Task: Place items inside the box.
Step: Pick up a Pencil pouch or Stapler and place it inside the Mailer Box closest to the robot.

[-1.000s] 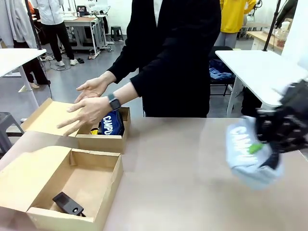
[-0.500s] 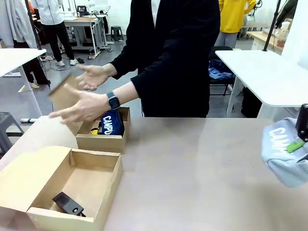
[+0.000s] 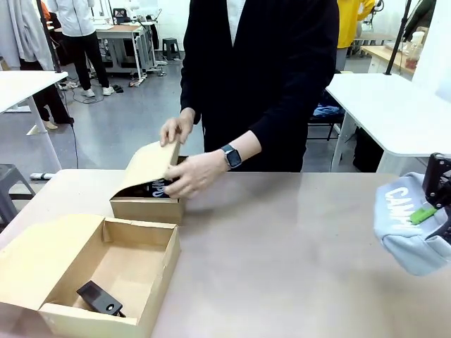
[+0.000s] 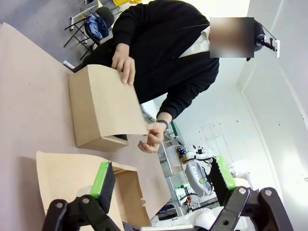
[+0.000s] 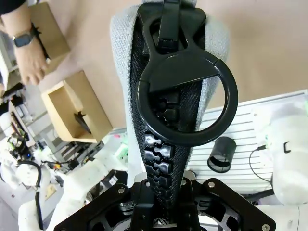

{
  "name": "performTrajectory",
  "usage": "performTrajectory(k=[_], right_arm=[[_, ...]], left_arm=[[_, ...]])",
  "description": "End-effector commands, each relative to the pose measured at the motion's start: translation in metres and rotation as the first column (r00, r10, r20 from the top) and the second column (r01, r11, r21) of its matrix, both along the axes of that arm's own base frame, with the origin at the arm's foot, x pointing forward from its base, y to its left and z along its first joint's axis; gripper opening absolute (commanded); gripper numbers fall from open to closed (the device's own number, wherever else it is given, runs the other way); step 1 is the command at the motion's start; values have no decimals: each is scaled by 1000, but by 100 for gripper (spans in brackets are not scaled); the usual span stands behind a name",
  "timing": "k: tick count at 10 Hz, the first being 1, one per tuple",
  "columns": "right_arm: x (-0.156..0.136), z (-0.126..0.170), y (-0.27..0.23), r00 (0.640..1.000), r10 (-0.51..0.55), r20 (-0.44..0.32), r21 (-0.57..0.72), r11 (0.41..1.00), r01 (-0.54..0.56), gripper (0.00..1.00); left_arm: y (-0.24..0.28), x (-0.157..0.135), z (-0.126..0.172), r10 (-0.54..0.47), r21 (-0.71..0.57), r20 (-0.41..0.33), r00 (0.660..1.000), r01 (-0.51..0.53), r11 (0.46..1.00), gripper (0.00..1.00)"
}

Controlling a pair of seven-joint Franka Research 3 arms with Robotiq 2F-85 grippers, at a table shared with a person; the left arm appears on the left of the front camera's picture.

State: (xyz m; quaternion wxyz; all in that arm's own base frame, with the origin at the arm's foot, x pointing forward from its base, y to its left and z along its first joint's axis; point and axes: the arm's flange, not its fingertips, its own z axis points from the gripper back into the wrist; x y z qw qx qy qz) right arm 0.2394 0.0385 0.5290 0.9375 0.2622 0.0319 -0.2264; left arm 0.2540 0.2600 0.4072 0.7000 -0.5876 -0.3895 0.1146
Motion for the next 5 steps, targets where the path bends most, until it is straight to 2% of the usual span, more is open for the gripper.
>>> performTrajectory(k=[1,5], right_arm=[[2,2,-3,1000,14,10,17,1000,-15,6],[0,0,0,1000,-1,0,-2,1000,1,6]], left_arm=[[-2,1,1,7,-7,29,1000,-7,1000,100],[-2,1,1,7,-7,29,1000,-7,1000,100]])
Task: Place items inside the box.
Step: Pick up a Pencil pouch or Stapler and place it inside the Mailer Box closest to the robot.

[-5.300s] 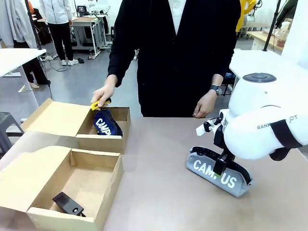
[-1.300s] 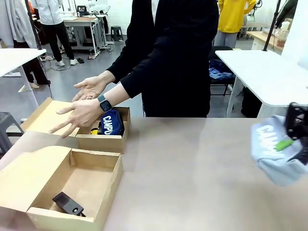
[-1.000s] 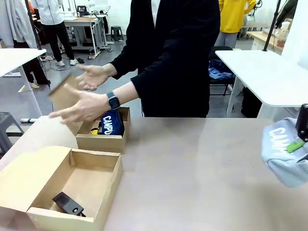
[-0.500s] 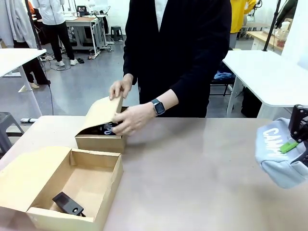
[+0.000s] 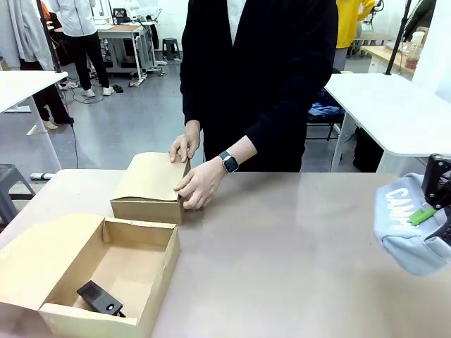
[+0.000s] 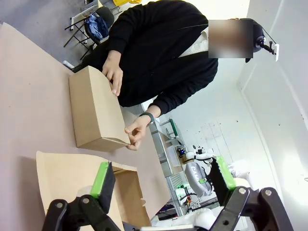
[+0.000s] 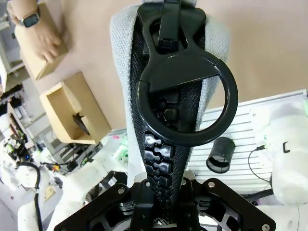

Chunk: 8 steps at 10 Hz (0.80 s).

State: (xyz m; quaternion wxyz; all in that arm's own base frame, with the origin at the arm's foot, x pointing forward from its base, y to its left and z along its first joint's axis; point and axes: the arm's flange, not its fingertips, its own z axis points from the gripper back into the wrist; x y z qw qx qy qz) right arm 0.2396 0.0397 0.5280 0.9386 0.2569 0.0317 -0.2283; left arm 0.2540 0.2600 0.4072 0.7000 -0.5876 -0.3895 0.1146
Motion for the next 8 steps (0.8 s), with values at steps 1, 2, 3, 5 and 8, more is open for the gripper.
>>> performTrajectory(k=[1,2,3,5,8], right_arm=[[0,0,0,1000,1,1,1,1000,-1,6],[3,1,6,1000,15,5,-8,1000,-15,6],[7,4,15,999,40,17,-19,999,-39,6],[18,10,49,993,118,29,-62,991,-116,6],[48,19,152,980,189,59,-150,972,-179,6]], left_arm=[[-2,1,1,7,-7,29,1000,-7,1000,100],[-2,1,1,7,-7,29,1000,-7,1000,100],[-2,1,1,7,-7,29,1000,-7,1000,100],[-2,1,1,7,-7,29,1000,-7,1000,100],[-2,1,1,7,-7,29,1000,-7,1000,100]])
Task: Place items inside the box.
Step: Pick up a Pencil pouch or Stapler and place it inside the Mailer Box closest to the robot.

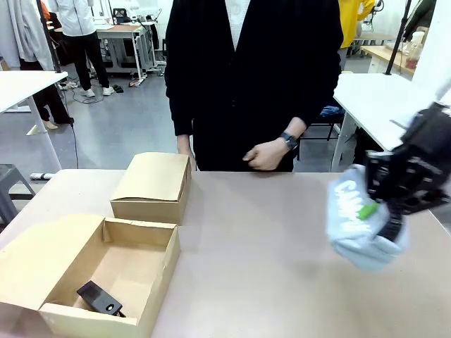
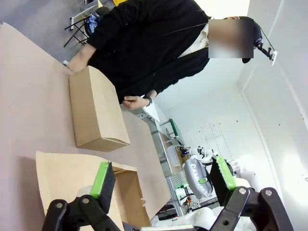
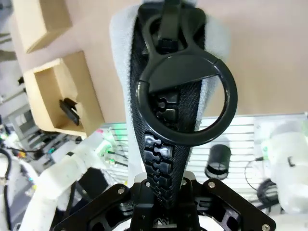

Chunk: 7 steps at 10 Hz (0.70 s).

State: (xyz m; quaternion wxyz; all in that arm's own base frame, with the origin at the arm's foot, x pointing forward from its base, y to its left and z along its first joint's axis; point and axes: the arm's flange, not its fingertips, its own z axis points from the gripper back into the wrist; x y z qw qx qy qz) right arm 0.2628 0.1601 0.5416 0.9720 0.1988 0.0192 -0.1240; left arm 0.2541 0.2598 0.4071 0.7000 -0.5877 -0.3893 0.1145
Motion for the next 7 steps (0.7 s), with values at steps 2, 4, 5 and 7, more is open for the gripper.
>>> performTrajectory(k=[2,4,5,7], right_arm=[[38,-7,151,986,137,92,-45,990,-134,6],[30,-33,245,961,255,107,-12,967,-256,6],[15,-43,271,945,317,85,28,947,-320,6],[-2,-41,260,946,306,103,19,951,-310,6]], left_arm=[[-2,1,1,7,-7,29,1000,-7,1000,100],[-2,1,1,7,-7,29,1000,-7,1000,100],[-2,1,1,7,-7,29,1000,-7,1000,100],[-2,1,1,7,-7,29,1000,-7,1000,100]])
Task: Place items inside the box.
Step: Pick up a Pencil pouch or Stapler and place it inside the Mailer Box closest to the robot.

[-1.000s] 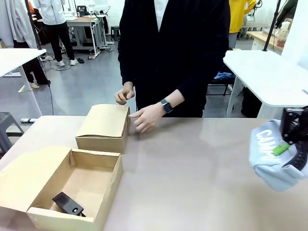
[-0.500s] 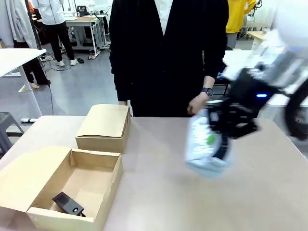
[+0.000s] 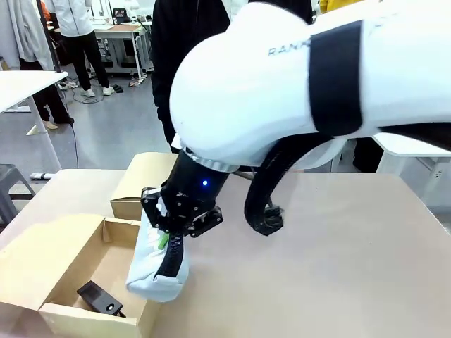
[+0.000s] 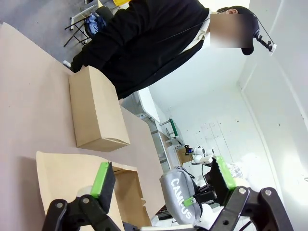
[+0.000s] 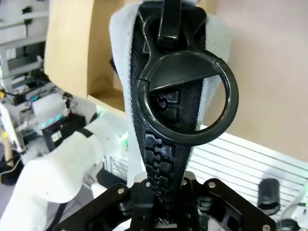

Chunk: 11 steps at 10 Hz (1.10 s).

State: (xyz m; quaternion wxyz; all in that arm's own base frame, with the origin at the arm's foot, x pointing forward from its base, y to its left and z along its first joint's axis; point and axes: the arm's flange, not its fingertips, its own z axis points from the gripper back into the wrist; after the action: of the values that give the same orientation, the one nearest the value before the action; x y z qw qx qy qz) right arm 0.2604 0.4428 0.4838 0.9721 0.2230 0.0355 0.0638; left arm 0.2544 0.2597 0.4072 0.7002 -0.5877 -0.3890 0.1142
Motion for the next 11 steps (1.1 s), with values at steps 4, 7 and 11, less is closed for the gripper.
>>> performTrajectory(k=[4,7,11], right_arm=[[-7,1,-4,991,-116,63,-67,990,121,6],[12,-4,74,959,-248,134,-78,962,260,6],[32,-36,139,970,-226,87,-173,956,238,6]], left_arm=[[-2,1,1,8,-7,29,1000,-8,1000,100],[-2,1,1,8,-7,29,1000,-8,1000,100],[-2,1,1,8,-7,29,1000,-8,1000,100]])
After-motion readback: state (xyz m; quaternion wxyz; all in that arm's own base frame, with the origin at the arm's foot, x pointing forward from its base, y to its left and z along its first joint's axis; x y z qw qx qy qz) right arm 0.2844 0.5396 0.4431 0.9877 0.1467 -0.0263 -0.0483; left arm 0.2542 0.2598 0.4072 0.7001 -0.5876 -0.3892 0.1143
